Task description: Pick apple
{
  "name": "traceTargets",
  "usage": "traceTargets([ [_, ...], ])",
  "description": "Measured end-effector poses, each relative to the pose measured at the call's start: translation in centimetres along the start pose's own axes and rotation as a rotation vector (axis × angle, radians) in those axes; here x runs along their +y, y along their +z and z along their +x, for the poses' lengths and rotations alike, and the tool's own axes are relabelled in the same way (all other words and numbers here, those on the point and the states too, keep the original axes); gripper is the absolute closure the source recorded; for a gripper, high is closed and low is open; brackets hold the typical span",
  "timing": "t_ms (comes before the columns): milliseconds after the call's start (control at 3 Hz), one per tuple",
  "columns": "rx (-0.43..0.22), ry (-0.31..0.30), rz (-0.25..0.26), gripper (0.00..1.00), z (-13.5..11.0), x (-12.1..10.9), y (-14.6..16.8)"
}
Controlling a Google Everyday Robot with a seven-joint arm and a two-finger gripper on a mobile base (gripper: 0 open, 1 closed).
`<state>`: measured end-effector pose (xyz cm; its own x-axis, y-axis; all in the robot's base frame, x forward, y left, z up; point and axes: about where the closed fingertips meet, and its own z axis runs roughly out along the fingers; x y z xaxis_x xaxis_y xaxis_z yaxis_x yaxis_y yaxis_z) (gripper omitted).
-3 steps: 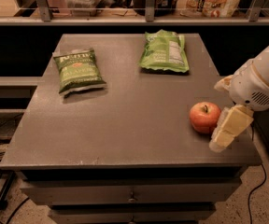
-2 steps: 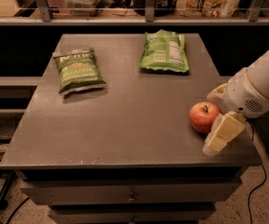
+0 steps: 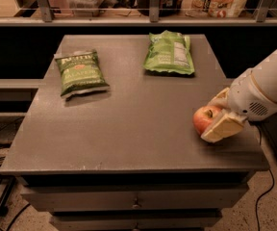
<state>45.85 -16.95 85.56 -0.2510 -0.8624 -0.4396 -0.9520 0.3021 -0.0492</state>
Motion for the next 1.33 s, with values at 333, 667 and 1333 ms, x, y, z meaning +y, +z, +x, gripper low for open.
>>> traceTargets([
  [333, 0.008, -0.046, 0.027, 0.85, -2.6, -0.3, -2.6],
  [667, 0.034, -0.126, 0.083, 1.0, -6.7, -1.2, -8.2],
  [1333, -0.006, -0.273, 0.215, 1.0, -14.9, -2.1, -16.9],
])
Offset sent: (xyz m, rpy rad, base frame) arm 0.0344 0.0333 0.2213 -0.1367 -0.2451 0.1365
